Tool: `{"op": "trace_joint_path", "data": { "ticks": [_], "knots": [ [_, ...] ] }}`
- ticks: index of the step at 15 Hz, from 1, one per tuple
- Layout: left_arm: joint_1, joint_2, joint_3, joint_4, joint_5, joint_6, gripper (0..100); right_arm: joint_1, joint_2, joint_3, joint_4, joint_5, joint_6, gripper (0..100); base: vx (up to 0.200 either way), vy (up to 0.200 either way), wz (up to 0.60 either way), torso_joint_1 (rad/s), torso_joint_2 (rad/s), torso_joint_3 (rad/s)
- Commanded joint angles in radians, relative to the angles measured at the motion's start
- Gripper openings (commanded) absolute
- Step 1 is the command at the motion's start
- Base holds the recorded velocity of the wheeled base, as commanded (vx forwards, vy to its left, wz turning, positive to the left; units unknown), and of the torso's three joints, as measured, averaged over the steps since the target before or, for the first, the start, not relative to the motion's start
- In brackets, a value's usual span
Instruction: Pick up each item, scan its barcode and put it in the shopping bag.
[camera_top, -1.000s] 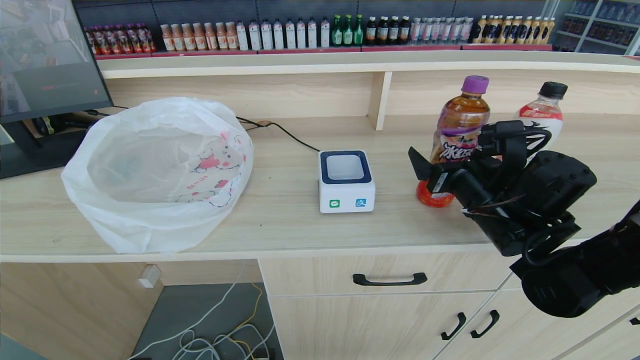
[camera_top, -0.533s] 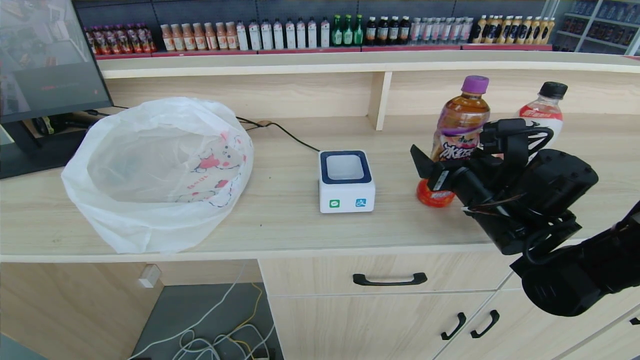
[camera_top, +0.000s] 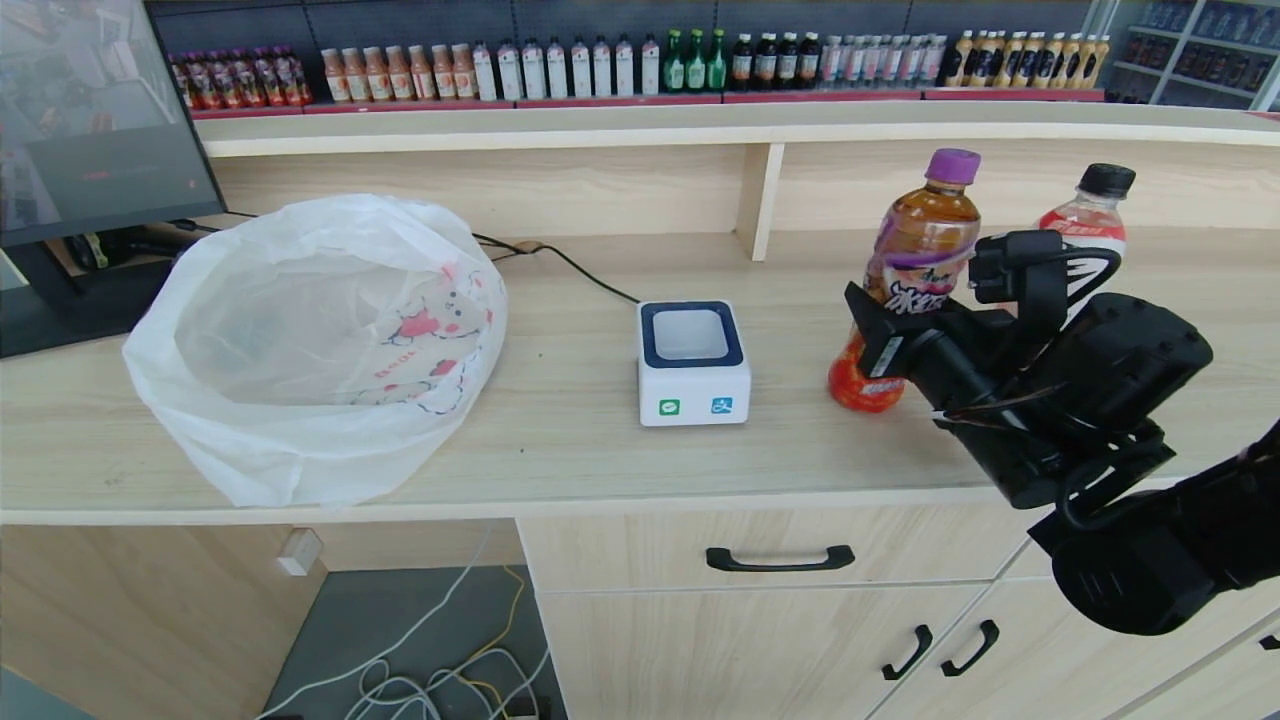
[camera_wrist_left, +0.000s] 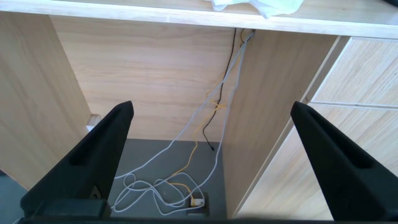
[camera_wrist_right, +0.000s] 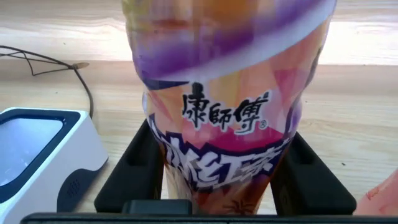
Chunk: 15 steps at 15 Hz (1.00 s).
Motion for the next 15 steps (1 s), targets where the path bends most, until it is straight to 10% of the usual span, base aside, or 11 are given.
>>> {"op": "trace_joint_path", "data": {
  "ticks": [1,15],
  "knots": [
    [0.002,0.000,0.000,0.000,0.000,0.000,100,0.001,-0.014,0.001,0.000,0.002,0.000,0,0.000,0.000,0.00,0.000,0.00,0.000],
    [0.000,0.000,0.000,0.000,0.000,0.000,100,0.039,-0.163,0.115,0.004,0.030,0.021,0,0.000,0.000,0.00,0.000,0.00,0.000]
  ]
}}
